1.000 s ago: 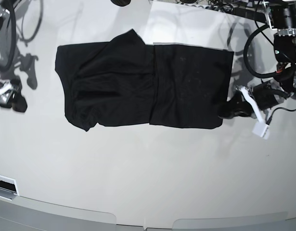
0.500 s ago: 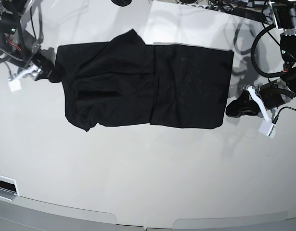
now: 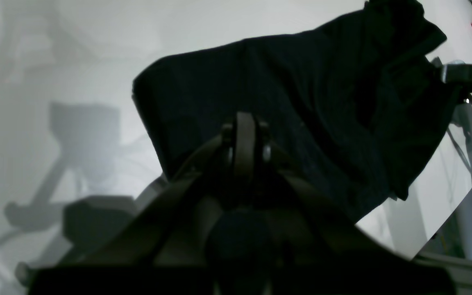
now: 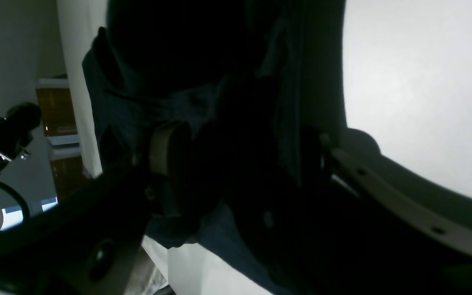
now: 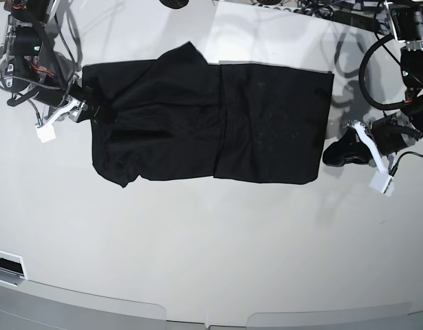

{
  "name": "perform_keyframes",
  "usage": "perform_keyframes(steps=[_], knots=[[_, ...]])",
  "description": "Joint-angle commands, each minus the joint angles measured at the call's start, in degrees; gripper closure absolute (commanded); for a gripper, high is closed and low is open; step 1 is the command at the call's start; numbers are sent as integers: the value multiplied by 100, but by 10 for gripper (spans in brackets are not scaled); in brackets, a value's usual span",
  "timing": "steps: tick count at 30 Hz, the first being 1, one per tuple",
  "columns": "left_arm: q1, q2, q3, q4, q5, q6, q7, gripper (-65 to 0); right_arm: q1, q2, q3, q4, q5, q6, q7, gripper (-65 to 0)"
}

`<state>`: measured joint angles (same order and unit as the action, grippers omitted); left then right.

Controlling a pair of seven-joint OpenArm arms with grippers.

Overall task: Layout the t-shirt on the table in an organized manner, then fold the t-shirt properly
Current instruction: 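Move the right gripper to the collar end of the black shirt, then grasp the collar end with the right gripper and fold it over the middle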

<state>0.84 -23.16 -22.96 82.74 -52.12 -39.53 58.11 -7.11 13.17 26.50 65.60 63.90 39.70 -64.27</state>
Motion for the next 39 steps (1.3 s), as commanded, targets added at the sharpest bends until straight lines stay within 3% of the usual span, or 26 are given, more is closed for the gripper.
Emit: perform_keyframes(steps=[1, 5, 12, 17, 19, 21, 22, 29, 32, 39], knots=[[-66, -92, -42, 87, -138, -47, -105, 0, 66, 76, 15, 66, 63, 30, 101, -395], [-68, -96, -42, 87, -138, -47, -107, 0, 151, -50, 15, 66, 57, 30, 188, -395], [-68, -96, -42, 87, -136, -47, -105, 0, 319, -566, 15, 66, -343, 30, 177, -394], [-68, -96, -42, 87, -133, -47, -105, 0, 323, -566, 15, 66, -330, 30, 317, -379], [-68, -94, -42, 87, -136, -47, -105, 0, 345, -568, 15, 66, -330, 30, 326, -274], [-68, -94, -42, 87, -136, -47, -107, 0, 402, -566, 15, 66, -396, 30, 251, -65], [-68, -94, -42, 87, -136, -47, -107, 0, 448, -549, 15, 68, -417, 30, 166, 0], [-68, -98, -42, 87, -131, -47, -109, 0, 645, -389, 26, 769, 260, 30, -1014, 0], [-68, -96, -42, 87, -131, -47, -109, 0, 597, -234, 39, 1545, -9, 30, -1364, 0], [-68, -96, -42, 87, -131, -47, -109, 0, 323, 122, 741, 3126, -1196, 30, -1189, 0]])
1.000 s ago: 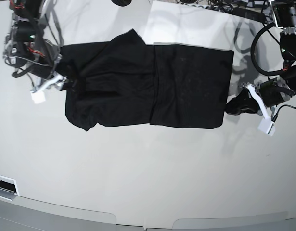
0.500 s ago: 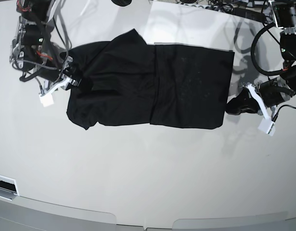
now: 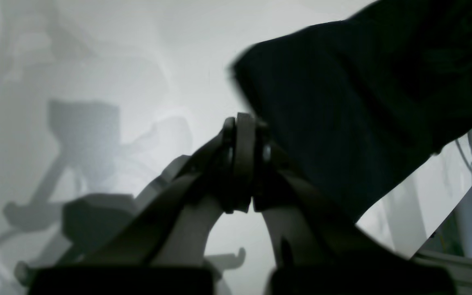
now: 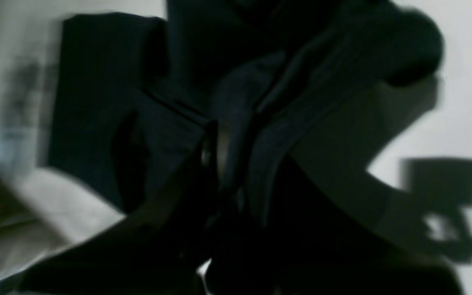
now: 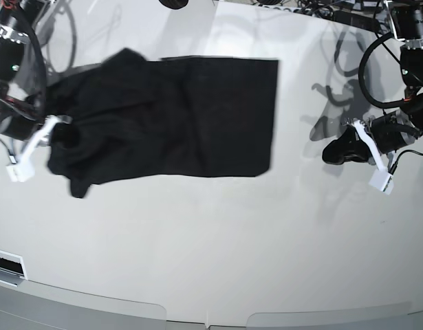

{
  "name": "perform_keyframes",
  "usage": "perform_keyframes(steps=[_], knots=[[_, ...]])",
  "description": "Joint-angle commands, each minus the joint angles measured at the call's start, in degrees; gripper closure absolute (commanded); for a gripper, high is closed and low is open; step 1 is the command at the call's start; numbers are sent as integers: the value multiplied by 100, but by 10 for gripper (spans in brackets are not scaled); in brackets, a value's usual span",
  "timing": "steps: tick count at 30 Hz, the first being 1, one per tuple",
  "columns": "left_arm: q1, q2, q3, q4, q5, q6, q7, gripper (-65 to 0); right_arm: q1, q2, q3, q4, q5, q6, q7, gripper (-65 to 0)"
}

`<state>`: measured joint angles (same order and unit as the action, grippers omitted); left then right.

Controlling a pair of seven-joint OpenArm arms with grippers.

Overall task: Layout the t-shirt on the table in an organized manner, then fold the t-shirt properly
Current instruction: 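Grasp the collar end with the right gripper and fold it over the middle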

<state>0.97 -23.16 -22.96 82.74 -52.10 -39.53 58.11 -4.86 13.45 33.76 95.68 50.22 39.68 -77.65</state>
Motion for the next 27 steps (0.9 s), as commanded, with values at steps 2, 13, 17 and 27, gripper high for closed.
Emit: perform_keyframes(steps=[2, 13, 17, 27], knots=[[-81, -96, -42, 87, -131, -47, -109, 0, 11, 214, 236, 496, 162, 32, 155, 0], [-81, -94, -42, 87, -136, -47, -129, 0, -540, -761, -286, 2800, 977, 32, 146, 0], [-81, -94, -42, 87, -133, -47, -125, 0, -542, -1285, -1038, 2793, 920, 32, 149, 0], [-81, -94, -42, 87, -133, -47, -129, 0, -549, -1661, -3215, 2789, -120, 32, 175, 0]])
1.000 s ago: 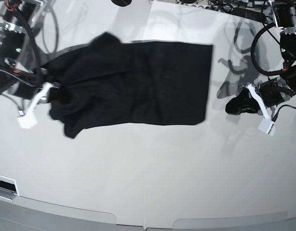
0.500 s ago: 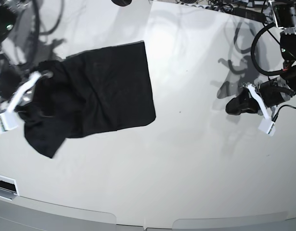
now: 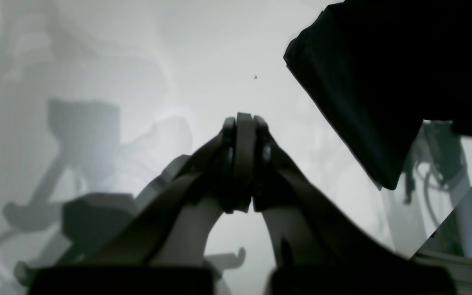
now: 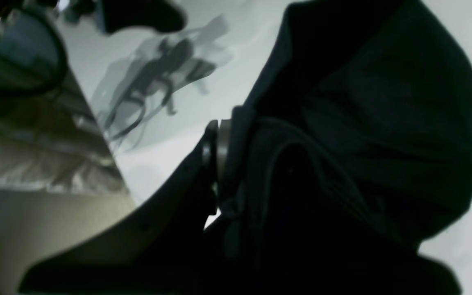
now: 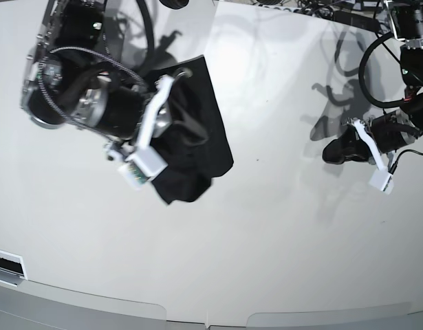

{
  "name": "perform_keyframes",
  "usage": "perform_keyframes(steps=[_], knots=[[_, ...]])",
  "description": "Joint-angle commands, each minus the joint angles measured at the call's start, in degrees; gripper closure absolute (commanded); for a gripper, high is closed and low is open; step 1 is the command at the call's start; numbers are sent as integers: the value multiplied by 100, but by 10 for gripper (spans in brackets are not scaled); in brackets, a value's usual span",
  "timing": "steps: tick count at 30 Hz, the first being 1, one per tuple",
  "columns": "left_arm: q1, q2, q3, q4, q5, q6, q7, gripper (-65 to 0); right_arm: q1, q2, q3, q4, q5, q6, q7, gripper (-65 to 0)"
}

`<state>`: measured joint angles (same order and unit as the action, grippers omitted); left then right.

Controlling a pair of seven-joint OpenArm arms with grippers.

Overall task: Layout the t-shirt on the table in an organized manner, then fold the t-shirt properly
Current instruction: 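Grasp the collar end with the right gripper and fold it over the middle, then grasp the shirt edges with both grippers and square the folded bundle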

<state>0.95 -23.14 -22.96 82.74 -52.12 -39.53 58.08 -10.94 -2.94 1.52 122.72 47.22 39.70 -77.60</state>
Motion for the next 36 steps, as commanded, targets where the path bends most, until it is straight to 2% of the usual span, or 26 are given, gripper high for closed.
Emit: perform_keyframes(steps=[1, 2, 3, 6, 7, 8, 14, 17, 21, 27, 31, 32, 36], knots=[[-79, -96, -42, 87, -133, -47, -127, 0, 59, -22, -160, 76, 52, 30, 221, 0], [-81, -96, -42, 87, -133, -47, -129, 0, 61, -22, -310, 46, -72, 30, 313, 0], [-81, -96, -42, 87, -133, -47, -142, 0, 66, -22, -435, -7, -162, 30, 435, -47], [-81, -96, -42, 87, -131, -47, -170, 0, 103, 103, -715, -98, -334, 30, 693, -336], [-83, -98, -42, 87, -131, -47, -173, 0, 144, 197, -807, -81, -284, 30, 688, -398], [-83, -98, -42, 87, -131, -47, -175, 0, 210, 297, -868, -20, -229, 30, 664, -424], [-79, -96, -42, 87, -85, -47, -190, 0, 319, 507, -887, 660, -173, 30, 584, -422], [-85, -103, -42, 87, -125, -47, -140, 0, 319, 636, -887, 654, -525, 30, 603, -422], [-98, -98, 35, 151, -675, -47, 168, 0, 284, 850, -879, 649, -721, 30, 623, -422], [-98, -55, 603, 647, -1228, -47, 525, 0, 2, 979, -525, 645, -721, 30, 699, -422], [-101, 22, 1198, 1023, -1062, -47, 535, 0, -101, 979, 31, 645, -721, 30, 769, -422], [-101, 35, 1379, 1084, -960, -47, 531, -32, -138, 979, 195, 645, -721, 30, 802, -422], [-260, 28, 2260, 1174, -367, -47, 492, -273, -192, 979, 728, 645, -713, 30, 824, -422]])
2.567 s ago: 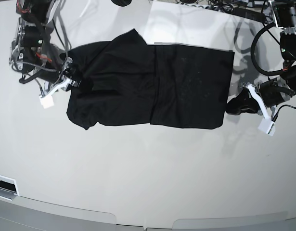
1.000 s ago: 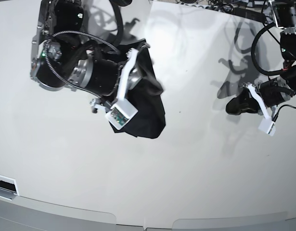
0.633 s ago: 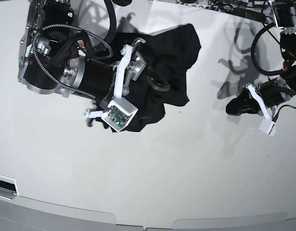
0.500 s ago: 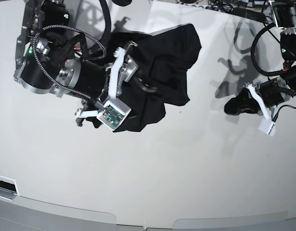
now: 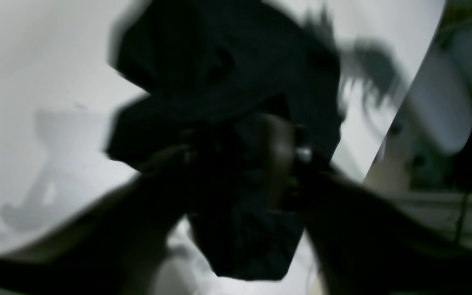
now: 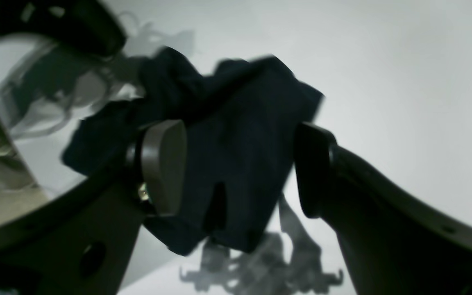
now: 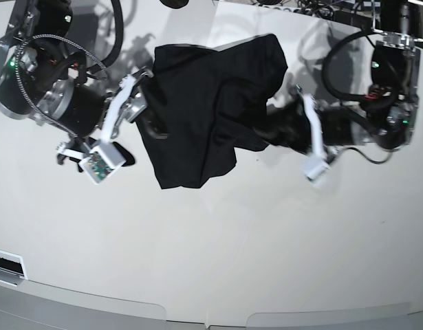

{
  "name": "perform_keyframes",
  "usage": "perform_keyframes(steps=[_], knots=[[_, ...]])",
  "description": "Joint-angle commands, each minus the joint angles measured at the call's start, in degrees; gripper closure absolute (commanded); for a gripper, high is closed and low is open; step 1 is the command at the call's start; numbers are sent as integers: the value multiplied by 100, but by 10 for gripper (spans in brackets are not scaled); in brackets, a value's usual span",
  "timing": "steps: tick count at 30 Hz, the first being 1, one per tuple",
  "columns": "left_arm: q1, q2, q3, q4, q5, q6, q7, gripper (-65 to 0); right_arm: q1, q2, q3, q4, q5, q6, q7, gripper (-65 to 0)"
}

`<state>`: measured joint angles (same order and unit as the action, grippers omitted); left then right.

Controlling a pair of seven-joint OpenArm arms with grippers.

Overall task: Layout the t-shirt on the table in an organized manner, then fold the t-shirt properly
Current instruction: 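Grasp the shirt edges with both grippers and square the folded bundle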

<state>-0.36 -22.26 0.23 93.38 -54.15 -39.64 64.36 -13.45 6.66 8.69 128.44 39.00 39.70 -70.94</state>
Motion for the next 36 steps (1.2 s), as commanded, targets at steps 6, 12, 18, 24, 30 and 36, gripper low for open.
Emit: perform_keyframes(steps=[6, 12, 18, 24, 30, 36], knots=[[-498, -57, 962, 98, 1182, -36, -1080, -316, -24, 20, 485, 72, 120, -94, 203, -422], [-540, -57, 1574, -4, 2680, -36, -1971, -301, -98, 20, 525, 72, 103, -90, 195, -422], [-540, -61, 1445, -4, 3707, 951, -2371, 0, -101, 17, 525, 72, 120, -92, 195, -422], [-540, -61, 699, -2, 3523, 1139, -2380, 0, -101, 20, 525, 72, 118, -90, 197, -422], [-505, -61, -232, -4, 3574, 1143, -2356, 0, -98, 17, 525, 72, 120, -90, 199, -422], [-507, -90, -828, -4, 3609, 1143, -2295, -170, -98, 17, 525, 72, 120, -90, 232, -422]])
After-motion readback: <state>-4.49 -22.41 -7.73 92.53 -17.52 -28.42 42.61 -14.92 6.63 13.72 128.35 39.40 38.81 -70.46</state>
